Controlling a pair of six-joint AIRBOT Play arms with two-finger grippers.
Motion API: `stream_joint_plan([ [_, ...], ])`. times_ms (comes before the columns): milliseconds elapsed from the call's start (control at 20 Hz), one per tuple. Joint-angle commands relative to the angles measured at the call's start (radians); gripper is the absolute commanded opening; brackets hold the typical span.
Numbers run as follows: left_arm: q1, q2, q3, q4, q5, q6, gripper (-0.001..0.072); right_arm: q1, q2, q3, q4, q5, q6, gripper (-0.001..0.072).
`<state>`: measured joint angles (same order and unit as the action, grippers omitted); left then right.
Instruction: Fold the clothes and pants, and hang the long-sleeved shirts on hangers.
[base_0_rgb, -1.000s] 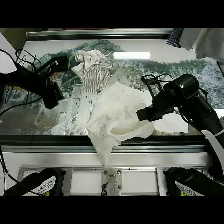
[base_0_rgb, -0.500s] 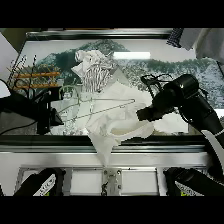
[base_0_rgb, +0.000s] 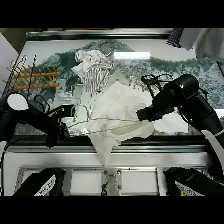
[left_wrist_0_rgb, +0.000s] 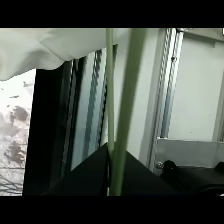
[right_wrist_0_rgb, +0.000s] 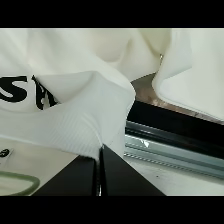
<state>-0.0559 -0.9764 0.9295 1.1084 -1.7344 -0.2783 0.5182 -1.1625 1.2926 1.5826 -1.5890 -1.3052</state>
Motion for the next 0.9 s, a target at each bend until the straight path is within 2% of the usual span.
stream_joint_plan([
  [0,-0.047,-0.057,-0.01,-0.004,0.062,-0.01,0.0011,0.001,0.0,0.0,0.0,0.0,0.0,0.002],
  [350,-0.09,-0.161,-0.01,-0.038,0.092,-0.01,0.0011,0.001,0.0,0.0,0.001,0.0,0.0,0.0021],
  [550,-0.141,-0.193,-0.01,-0.046,0.157,-0.01,0.0011,0.001,0.0,0.001,0.009,-0.018,-0.003,0.0021],
  [700,-0.142,-0.215,-0.01,-0.13,0.185,-0.01,0.0011,0.001,0.002,0.029,0.009,-0.03,-0.034,0.002],
  [850,-0.142,-0.244,-0.01,-0.145,0.212,-0.019,0.0011,0.003,0.003,0.083,0.019,-0.03,-0.034,0.002],
])
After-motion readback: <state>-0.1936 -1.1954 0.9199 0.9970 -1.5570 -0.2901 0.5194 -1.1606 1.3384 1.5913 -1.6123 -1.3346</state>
